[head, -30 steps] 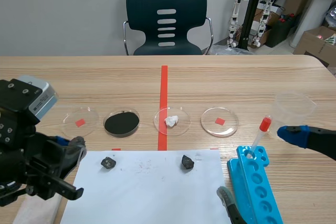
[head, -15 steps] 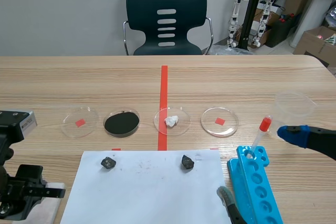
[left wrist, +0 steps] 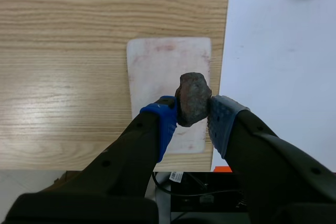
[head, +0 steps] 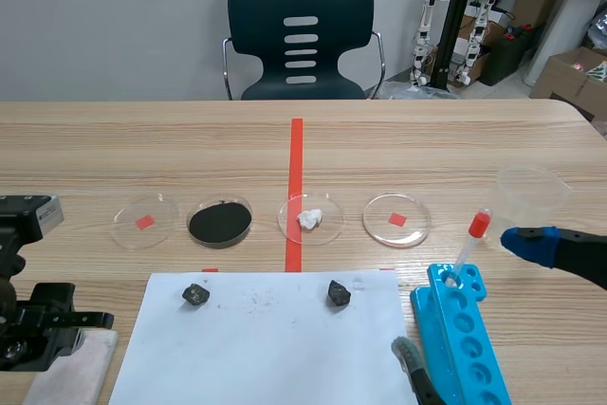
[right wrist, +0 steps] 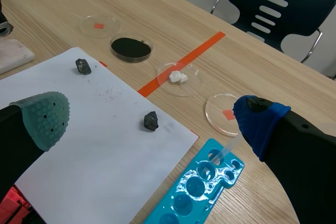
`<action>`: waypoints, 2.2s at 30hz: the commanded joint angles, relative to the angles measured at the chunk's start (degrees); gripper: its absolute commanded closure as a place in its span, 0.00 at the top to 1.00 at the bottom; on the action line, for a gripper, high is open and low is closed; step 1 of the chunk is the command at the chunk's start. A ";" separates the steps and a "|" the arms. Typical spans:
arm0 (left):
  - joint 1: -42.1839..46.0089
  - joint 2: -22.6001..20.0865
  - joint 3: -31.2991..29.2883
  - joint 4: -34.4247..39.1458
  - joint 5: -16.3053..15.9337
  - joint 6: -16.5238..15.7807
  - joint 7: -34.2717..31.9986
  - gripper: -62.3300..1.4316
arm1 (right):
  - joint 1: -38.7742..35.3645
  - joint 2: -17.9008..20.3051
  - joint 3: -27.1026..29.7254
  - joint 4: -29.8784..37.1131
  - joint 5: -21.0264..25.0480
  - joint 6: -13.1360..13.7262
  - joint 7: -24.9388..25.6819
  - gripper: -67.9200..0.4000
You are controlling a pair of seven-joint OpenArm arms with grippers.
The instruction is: Rub the mineral on the streak plate
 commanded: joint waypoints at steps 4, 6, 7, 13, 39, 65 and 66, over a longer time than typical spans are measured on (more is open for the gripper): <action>-3.26 -0.79 1.29 -3.23 -1.95 0.52 -0.24 0.23 | 0.33 -0.13 0.52 1.42 0.70 -0.09 0.90 1.00; -4.44 -0.79 1.40 -5.49 -2.01 0.52 0.00 0.23 | 0.33 -0.13 0.52 1.42 0.70 -0.09 0.92 1.00; -5.01 -0.79 1.40 -6.67 -2.36 0.50 -0.04 0.23 | 0.33 -0.13 0.52 1.42 0.70 -0.09 0.90 1.00; -8.48 -0.79 2.05 -12.57 -2.99 0.09 -0.24 0.23 | 0.33 -0.13 0.52 1.42 0.70 -0.09 0.90 1.00; -8.63 0.09 4.02 -17.38 -2.99 0.07 -2.01 0.23 | 0.33 -0.13 0.52 1.42 0.70 -0.09 0.90 1.00; -8.63 1.62 5.01 -17.38 -10.43 -4.37 -5.57 0.23 | 0.33 -0.13 0.52 1.42 0.70 -0.09 0.92 1.00; -8.63 1.62 5.01 -17.38 -9.84 -4.20 -5.44 0.23 | 0.33 -0.13 0.52 1.42 0.70 -0.09 0.92 1.00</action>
